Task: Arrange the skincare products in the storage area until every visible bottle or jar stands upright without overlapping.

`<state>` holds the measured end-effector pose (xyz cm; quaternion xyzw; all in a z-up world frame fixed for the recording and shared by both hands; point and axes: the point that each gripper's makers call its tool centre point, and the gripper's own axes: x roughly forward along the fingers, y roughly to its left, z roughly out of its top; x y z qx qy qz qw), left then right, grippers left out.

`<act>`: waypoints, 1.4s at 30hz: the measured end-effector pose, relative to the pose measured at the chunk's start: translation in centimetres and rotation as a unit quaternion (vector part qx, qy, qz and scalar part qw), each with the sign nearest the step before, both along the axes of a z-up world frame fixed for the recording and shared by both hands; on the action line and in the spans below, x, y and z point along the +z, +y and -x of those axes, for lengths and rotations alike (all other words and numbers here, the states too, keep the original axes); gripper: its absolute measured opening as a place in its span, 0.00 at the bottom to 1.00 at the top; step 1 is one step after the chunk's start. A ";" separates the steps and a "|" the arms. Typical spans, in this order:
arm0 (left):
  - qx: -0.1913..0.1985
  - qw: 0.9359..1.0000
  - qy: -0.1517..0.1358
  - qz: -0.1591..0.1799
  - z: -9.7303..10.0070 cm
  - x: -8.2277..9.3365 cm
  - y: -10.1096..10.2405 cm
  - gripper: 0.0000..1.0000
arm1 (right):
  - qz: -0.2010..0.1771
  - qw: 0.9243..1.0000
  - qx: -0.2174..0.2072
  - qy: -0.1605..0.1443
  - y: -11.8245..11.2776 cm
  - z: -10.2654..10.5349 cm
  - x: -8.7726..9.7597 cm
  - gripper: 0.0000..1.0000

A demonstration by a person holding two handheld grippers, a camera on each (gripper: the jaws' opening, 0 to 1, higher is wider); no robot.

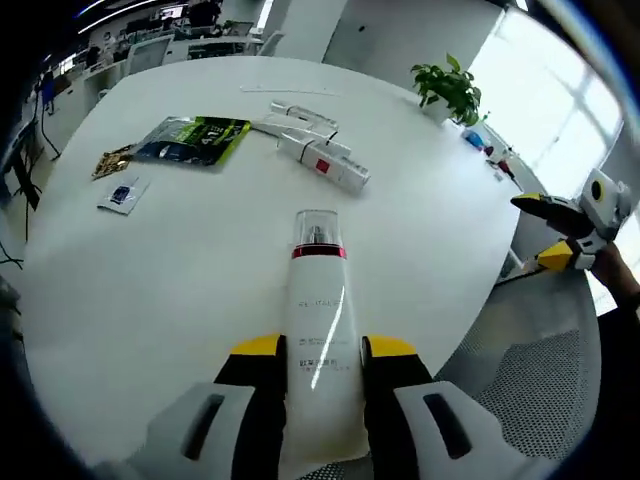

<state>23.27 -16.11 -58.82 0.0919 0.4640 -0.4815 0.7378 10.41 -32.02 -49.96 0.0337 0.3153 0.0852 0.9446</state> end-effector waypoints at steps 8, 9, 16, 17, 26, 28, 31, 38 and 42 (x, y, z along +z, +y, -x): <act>-0.084 0.991 -0.063 -0.077 0.9 -2.2 0.7 0.24 | -0.120 0.992 0.015 -0.028 6.3 -3.8 1.3 0.69; -0.099 0.988 -0.075 -0.089 0.8 -2.6 1.0 0.24 | -0.115 0.993 0.018 -0.024 6.7 -3.9 1.1 0.69; -0.155 0.974 -0.097 -0.131 1.0 -2.9 1.5 0.24 | -0.117 0.993 0.014 -0.011 6.6 -2.9 -0.2 0.68; -0.155 0.974 -0.098 -0.132 1.1 -3.0 1.6 0.24 | -0.118 0.993 0.009 -0.009 6.3 -2.7 -0.5 0.68; -0.199 0.962 -0.106 -0.154 0.7 -3.1 1.7 0.27 | -0.106 0.994 -0.013 -0.012 5.0 -2.0 -1.3 0.69; -0.199 0.961 -0.108 -0.161 0.6 -3.1 1.6 0.29 | -0.094 0.996 -0.007 -0.011 5.3 -1.9 -1.4 0.69; -0.193 0.961 -0.118 -0.159 0.1 -2.7 1.0 0.33 | -0.072 0.997 0.007 -0.006 5.4 -1.9 -1.8 0.69; -0.201 0.957 -0.119 -0.170 -0.6 -2.5 0.0 0.36 | -0.063 0.998 0.016 -0.010 5.4 -1.9 -1.8 0.69; -0.207 0.955 -0.106 -0.183 -0.5 -3.2 -0.3 0.36 | -0.053 0.998 0.018 -0.013 5.3 -2.0 -1.8 0.70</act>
